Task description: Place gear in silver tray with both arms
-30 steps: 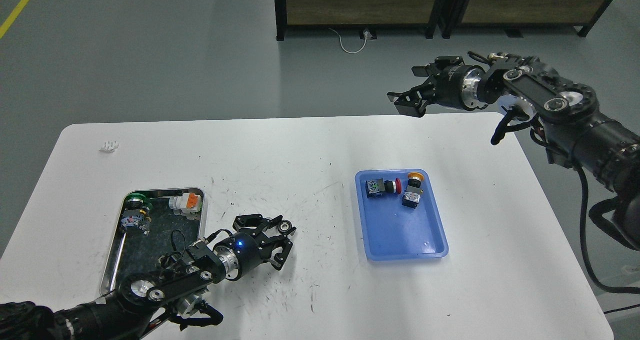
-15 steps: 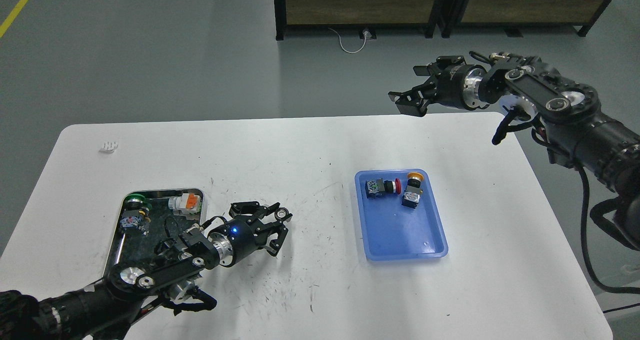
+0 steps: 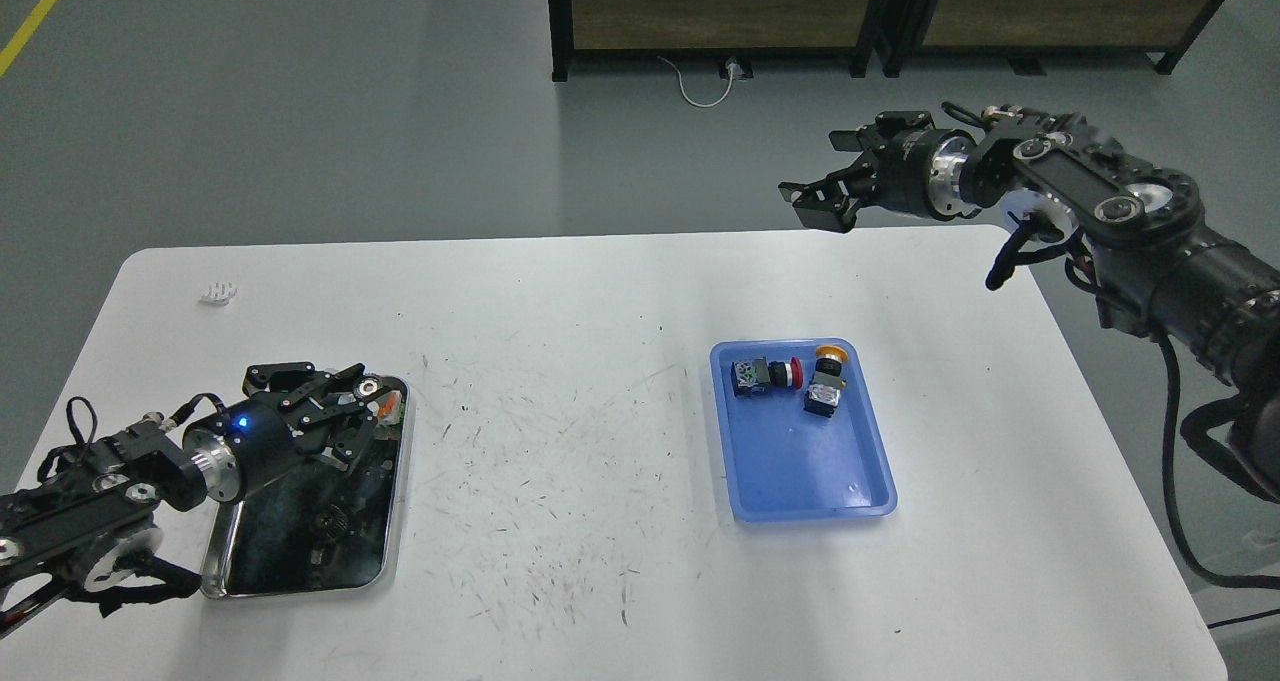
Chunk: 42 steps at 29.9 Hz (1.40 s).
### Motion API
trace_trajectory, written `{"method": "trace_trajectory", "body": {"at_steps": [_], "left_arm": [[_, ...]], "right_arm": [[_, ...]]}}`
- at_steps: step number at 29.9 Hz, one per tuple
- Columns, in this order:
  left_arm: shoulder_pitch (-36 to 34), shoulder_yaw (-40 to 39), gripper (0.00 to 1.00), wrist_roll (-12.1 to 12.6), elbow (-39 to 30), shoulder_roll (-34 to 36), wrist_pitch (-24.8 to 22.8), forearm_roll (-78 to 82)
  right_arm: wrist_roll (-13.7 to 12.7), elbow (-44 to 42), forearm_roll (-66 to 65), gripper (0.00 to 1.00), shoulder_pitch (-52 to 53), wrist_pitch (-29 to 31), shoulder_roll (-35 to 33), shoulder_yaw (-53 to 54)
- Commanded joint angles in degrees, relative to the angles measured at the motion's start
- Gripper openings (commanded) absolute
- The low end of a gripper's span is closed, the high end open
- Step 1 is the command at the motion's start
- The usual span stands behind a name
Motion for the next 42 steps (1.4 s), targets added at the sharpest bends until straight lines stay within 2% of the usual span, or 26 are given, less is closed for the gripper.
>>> {"method": "trace_trajectory", "body": {"at_steps": [1,6,11,18,24,28,30,33,37,42], "left_arm": [[3.0,0.0,0.26,-1.0,-1.3,1.6,0.1,0.1],[5.3,0.0,0.27,-1.4,-1.3,1.7,0.3,0.1],[5.6,0.0,0.31,-1.4,-0.5,1.4,0.4,0.2],[6.5,-0.1,0.61,-2.1,0.8,1.1,0.6,-1.1],[6.1,-0.7,0.79,-2.0,1.4,0.7,0.9,-3.7],[5.1,-5.6,0.96,-1.1,1.4,0.7,2.6,-4.5],[3.4,-8.6,0.97,-0.7,1.4,0.7,3.3,-4.5],[-1.8,-10.4,0.97,0.4,2.2,0.7,3.3,-4.6],[-10.8,-10.6,0.97,6.1,5.1,0.6,3.3,-9.4],[-21.0,-9.7,0.97,8.8,10.1,-6.5,3.4,-14.7]], "right_arm": [[0.0,0.0,0.0,0.86,0.0,-0.3,0.2,0.0],[0.0,0.0,0.0,0.86,0.0,-0.3,0.3,0.0],[0.0,-0.1,-0.1,0.86,0.1,-0.3,0.4,0.0],[0.0,-0.4,-0.1,0.86,0.1,-0.4,0.5,-0.1],[0.0,-0.5,0.0,0.87,0.0,-1.9,0.7,0.1],[0.0,-0.5,0.5,0.91,0.5,-5.2,-0.1,1.6],[0.0,-0.4,1.0,0.92,0.5,-6.1,-0.9,3.6],[0.0,-0.4,2.1,0.92,0.5,-7.5,-2.5,6.5],[0.4,-1.8,3.7,0.92,0.4,-10.4,-5.4,8.6],[0.8,-6.6,6.1,0.94,-0.4,-10.6,-8.0,14.0]]}}
